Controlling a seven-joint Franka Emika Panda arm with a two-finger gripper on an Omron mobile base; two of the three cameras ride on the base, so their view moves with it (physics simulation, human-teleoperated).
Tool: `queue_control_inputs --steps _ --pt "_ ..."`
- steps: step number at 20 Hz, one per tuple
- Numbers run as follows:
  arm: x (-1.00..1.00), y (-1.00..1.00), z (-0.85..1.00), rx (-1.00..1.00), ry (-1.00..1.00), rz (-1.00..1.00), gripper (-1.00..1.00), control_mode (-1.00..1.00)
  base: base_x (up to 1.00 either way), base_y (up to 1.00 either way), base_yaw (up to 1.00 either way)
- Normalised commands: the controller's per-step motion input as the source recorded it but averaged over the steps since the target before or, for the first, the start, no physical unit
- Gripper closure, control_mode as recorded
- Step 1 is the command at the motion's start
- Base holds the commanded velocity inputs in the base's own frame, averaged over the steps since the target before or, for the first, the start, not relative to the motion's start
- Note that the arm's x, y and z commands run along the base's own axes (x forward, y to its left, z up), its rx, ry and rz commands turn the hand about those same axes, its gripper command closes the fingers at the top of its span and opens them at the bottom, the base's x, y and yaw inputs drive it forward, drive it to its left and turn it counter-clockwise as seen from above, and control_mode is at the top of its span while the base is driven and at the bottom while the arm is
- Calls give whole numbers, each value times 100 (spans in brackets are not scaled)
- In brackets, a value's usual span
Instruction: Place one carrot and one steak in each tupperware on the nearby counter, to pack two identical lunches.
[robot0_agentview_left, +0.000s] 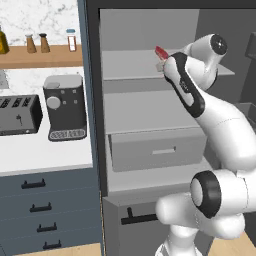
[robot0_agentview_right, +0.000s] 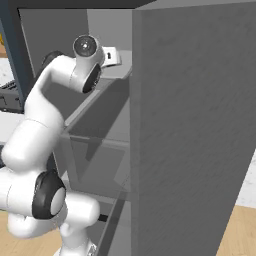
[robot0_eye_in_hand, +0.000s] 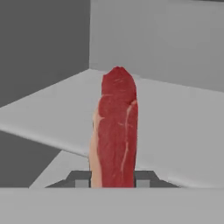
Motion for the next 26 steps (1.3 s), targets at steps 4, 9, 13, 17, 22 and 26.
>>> queue_control_inputs --steps 4,9,13,17,22,26 --pt "-100 14 41 3 -3 -15 100 -100 0 0 0" --pt "-100 13 31 8 0 -7 100 -100 0 0 0" --pt "-100 1 12 4 2 -1 100 -100 0 0 0" --pt "-100 6 2 0 3 0 100 -100 0 0 0" --pt "-100 3 1 0 6 0 100 -100 0 0 0" --pt "-100 0 0 2 7 -2 100 -100 0 0 0"
